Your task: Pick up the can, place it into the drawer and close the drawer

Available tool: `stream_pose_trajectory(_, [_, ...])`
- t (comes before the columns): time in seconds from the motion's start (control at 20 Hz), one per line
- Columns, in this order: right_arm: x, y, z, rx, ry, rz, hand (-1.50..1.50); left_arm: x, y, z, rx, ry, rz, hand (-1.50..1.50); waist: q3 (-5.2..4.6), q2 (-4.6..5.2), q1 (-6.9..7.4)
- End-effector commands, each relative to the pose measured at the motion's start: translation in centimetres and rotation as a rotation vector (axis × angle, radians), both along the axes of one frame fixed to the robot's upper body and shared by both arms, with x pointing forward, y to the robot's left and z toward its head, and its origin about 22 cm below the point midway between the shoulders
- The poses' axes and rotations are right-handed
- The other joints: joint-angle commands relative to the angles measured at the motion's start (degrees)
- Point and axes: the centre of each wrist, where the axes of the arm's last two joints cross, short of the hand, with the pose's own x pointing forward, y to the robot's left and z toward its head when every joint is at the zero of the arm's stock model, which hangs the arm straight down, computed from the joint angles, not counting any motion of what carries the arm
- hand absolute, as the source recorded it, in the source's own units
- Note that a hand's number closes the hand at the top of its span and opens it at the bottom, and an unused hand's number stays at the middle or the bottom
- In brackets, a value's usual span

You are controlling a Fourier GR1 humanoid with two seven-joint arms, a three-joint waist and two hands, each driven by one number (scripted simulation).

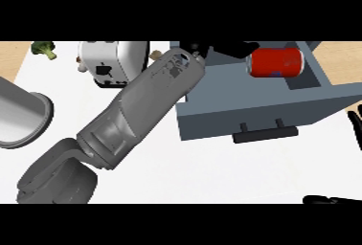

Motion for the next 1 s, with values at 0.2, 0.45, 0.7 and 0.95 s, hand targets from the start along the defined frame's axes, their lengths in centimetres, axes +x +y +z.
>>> stream_pose_trajectory(0.2, [0.2, 1.1, -0.2, -0.006, 0.004, 0.009, -1.50, -0.2, 0.7, -2.3, -0.005, -0.003, 0.080, -1.50, -0.02, 0.07, -0.51])
stream_pose_trajectory(0.45, [0.6, 0.0, 0.1, 0.005, -0.012, 0.001, -1.50, 0.2, 0.5, -1.2, -0.017, -0.003, 0.087, -1.50, -0.01, 0.08, 0.03])
stream_pose_trajectory(0.7, [-0.4, 0.4, 2.2, -0.127, -0.067, -0.015, -1.50, 0.2, 0.5, -1.0, -0.075, -0.002, 0.111, -1.50, -0.09, 0.16, -1.03])
stream_pose_trajectory(0.95, [-1.4, 0.9, 3.0, -0.305, -0.129, -0.015, -1.50, 0.0, 0.6, -1.5, -0.115, 0.011, 0.092, -1.50, -0.11, -0.26, 0.04])
